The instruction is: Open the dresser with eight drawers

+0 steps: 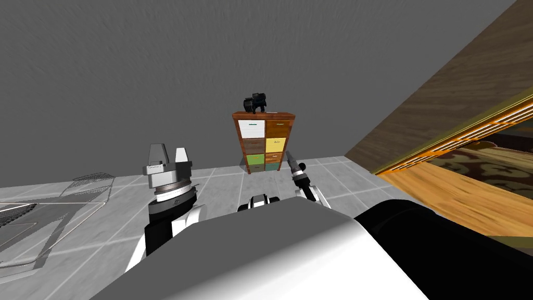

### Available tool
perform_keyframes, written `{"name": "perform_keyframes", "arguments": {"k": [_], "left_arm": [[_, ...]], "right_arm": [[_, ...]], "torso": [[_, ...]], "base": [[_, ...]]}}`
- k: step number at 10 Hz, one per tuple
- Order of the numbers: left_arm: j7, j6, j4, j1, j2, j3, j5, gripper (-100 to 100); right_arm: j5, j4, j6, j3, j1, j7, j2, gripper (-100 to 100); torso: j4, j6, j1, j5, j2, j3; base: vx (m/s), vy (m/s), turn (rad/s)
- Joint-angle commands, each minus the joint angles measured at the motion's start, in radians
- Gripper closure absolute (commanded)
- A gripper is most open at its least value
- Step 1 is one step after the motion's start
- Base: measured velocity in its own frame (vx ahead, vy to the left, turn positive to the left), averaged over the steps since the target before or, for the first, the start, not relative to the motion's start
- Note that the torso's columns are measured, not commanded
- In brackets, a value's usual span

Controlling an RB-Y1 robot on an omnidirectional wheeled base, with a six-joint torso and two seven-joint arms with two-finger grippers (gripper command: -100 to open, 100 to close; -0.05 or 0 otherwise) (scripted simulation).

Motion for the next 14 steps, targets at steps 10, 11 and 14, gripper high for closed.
{"name": "perform_keyframes", "arguments": {"k": [10,11,14], "left_arm": [[0.0,0.0,0.0,0.0,0.0,0.0,0.0,0],[0.0,0.0,0.0,0.0,0.0,0.0,0.0,0],[0.0,0.0,0.0,0.0,0.0,0.0,0.0,0]], "right_arm": [[0.314,0.113,0.325,0.071,0.029,0.109,-0.091,-100],[0.342,0.113,0.341,0.071,0.029,0.109,-0.091,-100],[0.411,0.135,0.402,0.084,0.033,0.129,-0.105,-100]], "torso": [[0.0,0.0,0.0,0.0,0.0,0.0],[0.0,0.0,0.001,0.0,0.0,0.0],[0.0,0.0,-0.001,0.0,0.0,0.0]], "base": [[0.1,0.018,0.095],[0.098,0.022,0.078],[0.083,0.008,0.078]]}}
